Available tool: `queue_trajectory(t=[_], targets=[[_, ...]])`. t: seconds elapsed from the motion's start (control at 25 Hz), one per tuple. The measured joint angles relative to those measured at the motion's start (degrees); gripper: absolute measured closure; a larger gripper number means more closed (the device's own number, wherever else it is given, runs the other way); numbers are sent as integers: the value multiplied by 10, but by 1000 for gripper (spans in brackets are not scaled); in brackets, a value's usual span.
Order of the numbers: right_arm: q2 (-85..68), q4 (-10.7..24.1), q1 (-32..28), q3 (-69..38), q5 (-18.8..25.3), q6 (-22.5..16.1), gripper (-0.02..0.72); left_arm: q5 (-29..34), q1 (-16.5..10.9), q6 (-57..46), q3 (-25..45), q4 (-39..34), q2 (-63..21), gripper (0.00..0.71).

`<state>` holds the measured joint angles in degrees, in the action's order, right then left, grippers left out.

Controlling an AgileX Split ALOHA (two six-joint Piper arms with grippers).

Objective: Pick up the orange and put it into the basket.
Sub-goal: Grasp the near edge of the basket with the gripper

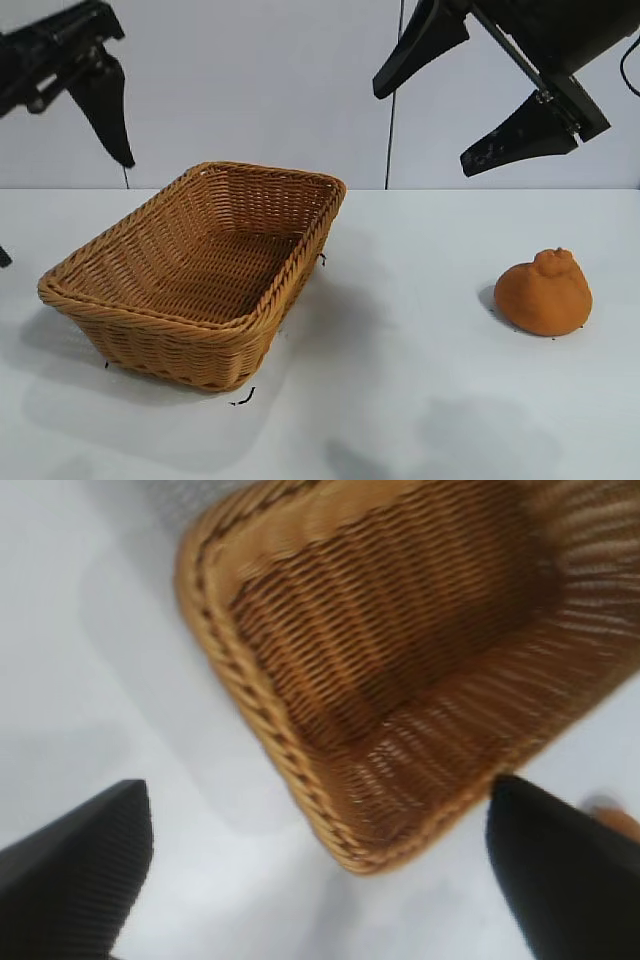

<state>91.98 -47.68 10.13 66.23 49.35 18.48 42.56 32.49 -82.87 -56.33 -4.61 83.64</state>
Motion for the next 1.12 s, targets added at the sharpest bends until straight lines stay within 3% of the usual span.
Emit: queue_trajectory(t=[0.48,0.72,1.12], targets=[[0,0,0,0,0,0,8,-19,-1,-66,0,13,101,60],[0,1,0,0,0,0,8,-22,-36,-69,-22,19,119,68],[0,1,0,0,0,0,8,-31,-37,-62,-42,29,166,87]])
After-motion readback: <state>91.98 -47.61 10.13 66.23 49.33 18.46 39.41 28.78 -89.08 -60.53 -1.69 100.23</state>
